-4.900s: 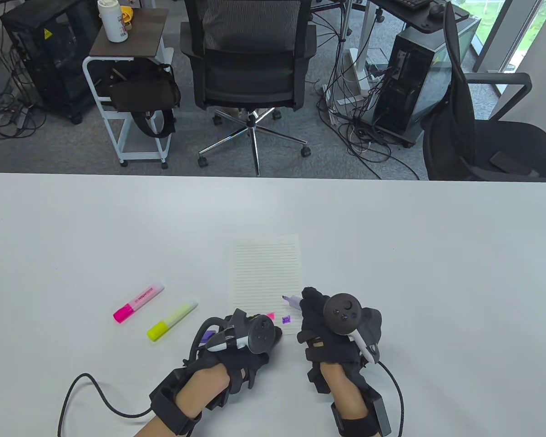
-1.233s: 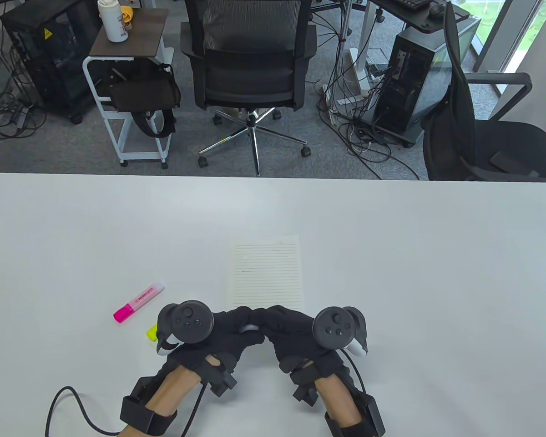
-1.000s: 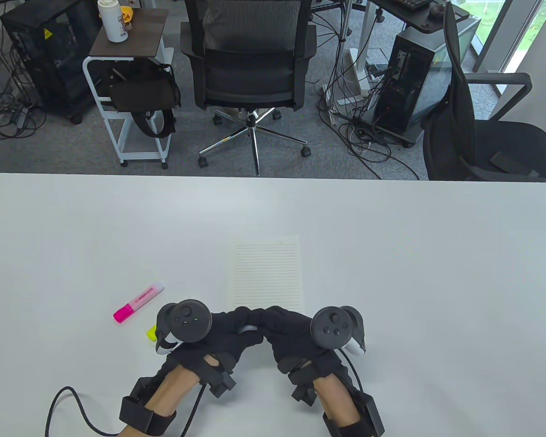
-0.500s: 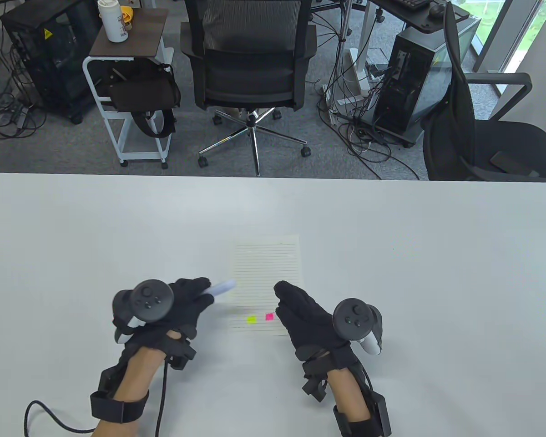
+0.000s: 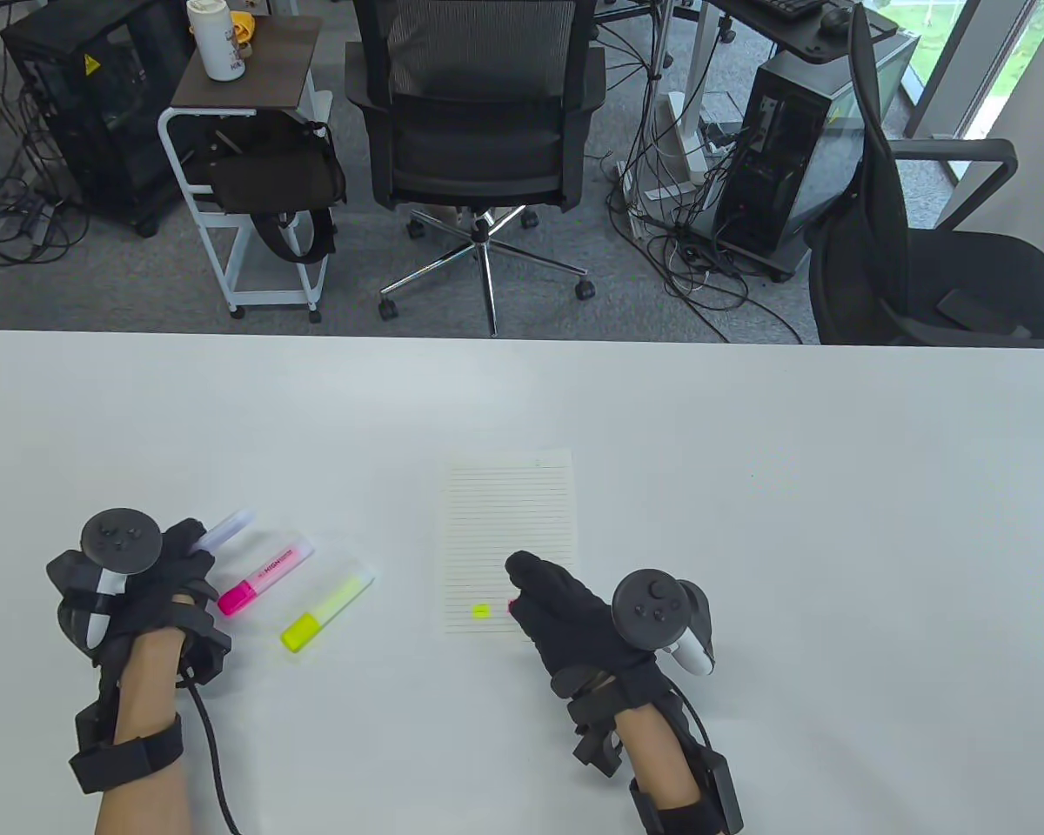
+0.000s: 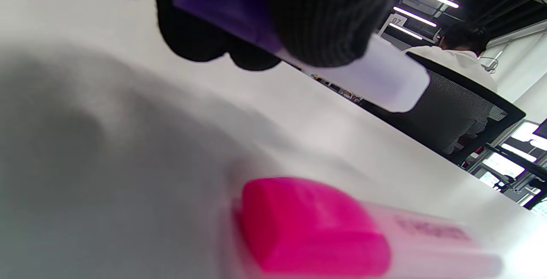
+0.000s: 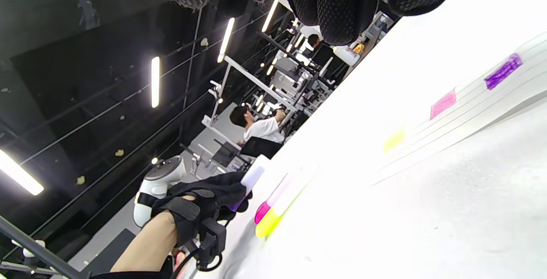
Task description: Apply highlighter ink on paper
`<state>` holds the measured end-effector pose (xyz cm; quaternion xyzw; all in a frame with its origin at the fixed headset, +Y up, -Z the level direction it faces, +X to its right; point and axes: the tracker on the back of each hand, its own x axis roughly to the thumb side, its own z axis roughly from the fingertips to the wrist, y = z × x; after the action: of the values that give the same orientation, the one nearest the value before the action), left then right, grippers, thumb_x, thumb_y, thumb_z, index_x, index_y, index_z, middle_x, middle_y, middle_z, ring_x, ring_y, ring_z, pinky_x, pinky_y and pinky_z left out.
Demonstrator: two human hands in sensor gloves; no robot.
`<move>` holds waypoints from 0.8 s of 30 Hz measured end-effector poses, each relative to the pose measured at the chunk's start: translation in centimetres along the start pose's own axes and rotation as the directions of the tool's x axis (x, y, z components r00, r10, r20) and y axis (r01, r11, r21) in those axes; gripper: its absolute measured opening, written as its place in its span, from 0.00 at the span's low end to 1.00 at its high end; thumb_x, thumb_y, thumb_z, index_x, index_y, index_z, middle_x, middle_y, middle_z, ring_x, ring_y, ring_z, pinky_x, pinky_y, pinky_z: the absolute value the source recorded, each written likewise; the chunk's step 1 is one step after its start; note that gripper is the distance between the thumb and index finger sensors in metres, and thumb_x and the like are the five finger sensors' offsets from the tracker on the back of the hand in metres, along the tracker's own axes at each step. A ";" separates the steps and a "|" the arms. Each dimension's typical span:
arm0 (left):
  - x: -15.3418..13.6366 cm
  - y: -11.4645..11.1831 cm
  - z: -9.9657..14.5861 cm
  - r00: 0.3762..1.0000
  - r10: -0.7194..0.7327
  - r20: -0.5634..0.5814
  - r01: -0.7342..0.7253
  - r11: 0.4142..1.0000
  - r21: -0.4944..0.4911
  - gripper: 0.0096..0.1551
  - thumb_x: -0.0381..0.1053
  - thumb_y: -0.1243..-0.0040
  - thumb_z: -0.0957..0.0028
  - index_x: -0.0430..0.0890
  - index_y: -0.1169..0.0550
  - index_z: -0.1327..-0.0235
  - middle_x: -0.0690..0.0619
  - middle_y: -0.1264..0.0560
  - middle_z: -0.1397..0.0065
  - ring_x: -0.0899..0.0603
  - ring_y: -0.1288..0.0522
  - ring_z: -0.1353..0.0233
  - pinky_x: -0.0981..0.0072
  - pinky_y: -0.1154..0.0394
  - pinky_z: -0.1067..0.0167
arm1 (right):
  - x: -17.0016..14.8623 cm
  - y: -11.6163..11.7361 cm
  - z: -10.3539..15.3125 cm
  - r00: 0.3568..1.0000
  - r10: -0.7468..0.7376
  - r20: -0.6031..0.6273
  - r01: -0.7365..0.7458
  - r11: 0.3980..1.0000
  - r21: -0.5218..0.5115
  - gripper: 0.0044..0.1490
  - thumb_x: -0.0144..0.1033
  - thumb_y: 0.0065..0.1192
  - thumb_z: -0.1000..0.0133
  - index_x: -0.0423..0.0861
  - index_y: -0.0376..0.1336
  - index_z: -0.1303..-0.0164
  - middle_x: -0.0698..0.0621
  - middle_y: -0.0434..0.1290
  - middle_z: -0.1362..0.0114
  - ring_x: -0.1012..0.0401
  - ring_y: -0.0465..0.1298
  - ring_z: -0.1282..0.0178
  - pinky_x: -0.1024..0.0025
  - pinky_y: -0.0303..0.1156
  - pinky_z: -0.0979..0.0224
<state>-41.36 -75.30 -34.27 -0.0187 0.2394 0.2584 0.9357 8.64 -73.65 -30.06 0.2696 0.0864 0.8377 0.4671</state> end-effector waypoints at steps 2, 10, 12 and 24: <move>-0.1 -0.8 -0.3 1.000 0.000 -0.008 0.000 0.999 -0.040 0.30 0.48 0.31 0.55 0.53 0.22 0.35 0.54 0.23 0.32 0.40 0.23 0.35 0.34 0.36 0.31 | 0.0 0.0 0.0 1.000 0.002 -0.003 -0.002 1.000 0.004 0.37 0.51 0.48 0.30 0.51 0.45 0.14 0.39 0.52 0.13 0.38 0.62 0.21 0.32 0.56 0.23; 2.0 -0.2 1.3 0.998 -0.037 0.044 0.037 0.999 0.014 0.36 0.49 0.33 0.54 0.50 0.29 0.29 0.49 0.32 0.24 0.37 0.30 0.27 0.31 0.40 0.30 | 0.1 0.1 0.0 1.000 0.005 -0.010 -0.005 1.000 0.018 0.37 0.51 0.48 0.30 0.51 0.45 0.14 0.38 0.53 0.13 0.39 0.63 0.22 0.33 0.57 0.23; 3.0 0.4 2.3 0.994 0.006 0.109 -0.009 0.999 0.032 0.37 0.53 0.35 0.53 0.50 0.31 0.27 0.48 0.34 0.22 0.36 0.31 0.26 0.31 0.40 0.30 | 0.1 0.1 0.0 1.000 0.005 -0.009 -0.005 1.000 0.017 0.37 0.51 0.48 0.30 0.51 0.45 0.14 0.38 0.53 0.13 0.38 0.63 0.22 0.33 0.57 0.23; 12.6 -3.0 10.6 0.476 0.646 0.597 -0.631 0.723 -0.280 0.38 0.64 0.44 0.50 0.52 0.31 0.26 0.48 0.32 0.22 0.36 0.29 0.27 0.31 0.37 0.31 | -0.1 -0.2 0.1 1.000 -0.015 -0.002 0.015 0.999 -0.030 0.38 0.52 0.47 0.30 0.51 0.43 0.14 0.38 0.50 0.12 0.38 0.61 0.20 0.33 0.56 0.23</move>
<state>-25.74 -70.21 -30.92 0.1542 -0.1195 0.5789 0.7917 8.91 -73.63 -30.12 0.2610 0.0763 0.8355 0.4774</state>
